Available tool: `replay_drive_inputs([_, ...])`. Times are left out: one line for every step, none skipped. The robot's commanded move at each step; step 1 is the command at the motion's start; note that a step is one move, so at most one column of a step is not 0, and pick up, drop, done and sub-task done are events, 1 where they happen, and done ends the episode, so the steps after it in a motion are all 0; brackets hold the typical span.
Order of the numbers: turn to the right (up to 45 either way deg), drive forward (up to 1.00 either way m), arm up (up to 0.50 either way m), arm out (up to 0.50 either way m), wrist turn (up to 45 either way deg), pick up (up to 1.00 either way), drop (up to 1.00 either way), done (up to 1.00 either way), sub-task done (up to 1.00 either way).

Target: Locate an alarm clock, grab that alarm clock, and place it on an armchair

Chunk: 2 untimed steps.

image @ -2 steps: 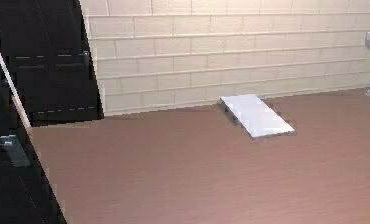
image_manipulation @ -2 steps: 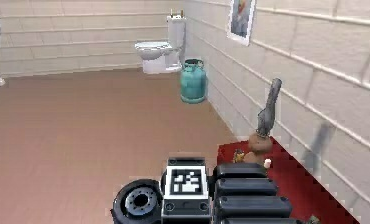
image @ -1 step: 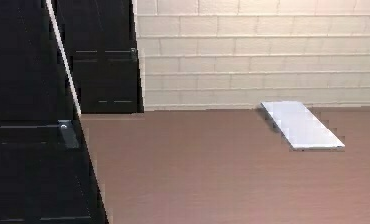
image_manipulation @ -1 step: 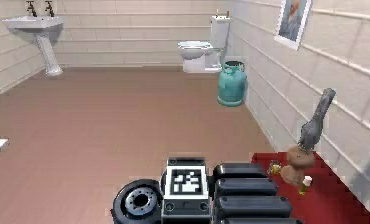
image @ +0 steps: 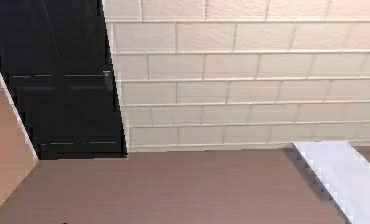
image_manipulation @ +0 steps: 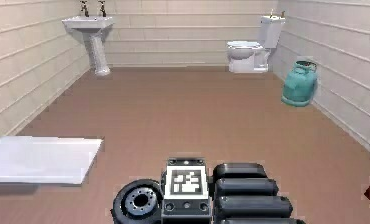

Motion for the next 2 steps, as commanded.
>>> replay_drive_inputs([-9.0, 0.00, 0.00, 0.00, 0.0, 0.00, 0.00, 0.00, 0.00])
replay_drive_inputs([0.0, 0.20, 0.00, 0.00, 0.0, 0.00, 0.00, 0.00, 0.00])
